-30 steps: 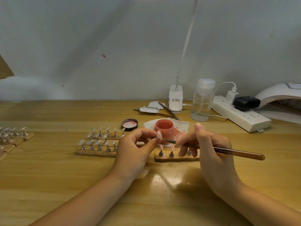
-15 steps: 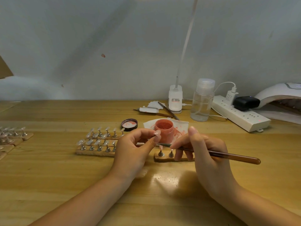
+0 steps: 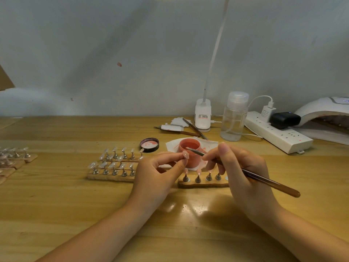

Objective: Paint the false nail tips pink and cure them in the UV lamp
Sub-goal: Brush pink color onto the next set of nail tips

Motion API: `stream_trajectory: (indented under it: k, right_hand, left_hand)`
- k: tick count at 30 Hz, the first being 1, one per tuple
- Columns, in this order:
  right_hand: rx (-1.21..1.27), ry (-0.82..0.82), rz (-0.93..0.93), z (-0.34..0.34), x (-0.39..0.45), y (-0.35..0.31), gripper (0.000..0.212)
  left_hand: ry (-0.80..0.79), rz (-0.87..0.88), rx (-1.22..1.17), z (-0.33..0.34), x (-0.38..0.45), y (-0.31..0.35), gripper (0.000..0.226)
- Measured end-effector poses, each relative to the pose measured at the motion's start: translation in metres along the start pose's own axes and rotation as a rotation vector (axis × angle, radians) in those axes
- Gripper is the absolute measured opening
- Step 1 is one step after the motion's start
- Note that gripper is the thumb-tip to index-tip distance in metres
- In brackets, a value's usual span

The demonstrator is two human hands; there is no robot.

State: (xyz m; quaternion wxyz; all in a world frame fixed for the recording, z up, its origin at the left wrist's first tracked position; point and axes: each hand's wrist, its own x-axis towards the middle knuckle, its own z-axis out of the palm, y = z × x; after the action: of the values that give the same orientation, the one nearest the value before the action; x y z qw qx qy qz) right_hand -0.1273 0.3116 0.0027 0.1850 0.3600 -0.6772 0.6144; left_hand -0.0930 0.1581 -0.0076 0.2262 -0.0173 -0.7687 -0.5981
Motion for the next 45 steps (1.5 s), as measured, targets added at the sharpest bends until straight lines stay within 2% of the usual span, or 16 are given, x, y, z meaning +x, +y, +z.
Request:
stream_trajectory:
  k: [11,17,22,27,35,39,42,45]
  right_hand:
    - [0.028,-0.052,0.069,-0.0009,0.0018,0.0012,0.043]
    - [0.102,0.019,0.086,-0.0037,0.0014,-0.0012,0.051]
    - [0.097,0.021,0.039,-0.0013,0.0027,-0.0009,0.046]
    - [0.076,-0.028,0.081,-0.0005,0.002,0.0006,0.047]
    - [0.122,0.062,0.032,-0.0021,0.0013,0.0009,0.047]
    - [0.079,0.009,0.068,0.0,0.0014,0.003,0.042]
    - [0.119,-0.001,0.085,0.0004,-0.001,0.003,0.045]
    - [0.15,0.044,0.074,-0.0002,-0.0031,0.0025,0.048]
  left_hand:
    - [-0.016,0.02,0.123,0.0005,-0.0003,-0.0035,0.02]
    - [-0.008,0.008,0.112,0.0004,0.0001,-0.0034,0.021]
    - [-0.015,0.013,0.111,-0.0002,-0.0009,-0.0031,0.02]
    - [-0.001,0.017,0.109,0.0009,0.0,-0.0029,0.02]
    - [0.001,0.007,0.08,-0.0003,-0.0002,-0.0039,0.022]
    - [-0.009,0.014,0.092,-0.0001,0.0,-0.0035,0.022]
    - [-0.001,0.012,0.093,-0.001,0.0001,-0.0028,0.027]
    - [0.002,0.004,0.077,-0.0016,-0.0003,-0.0027,0.022]
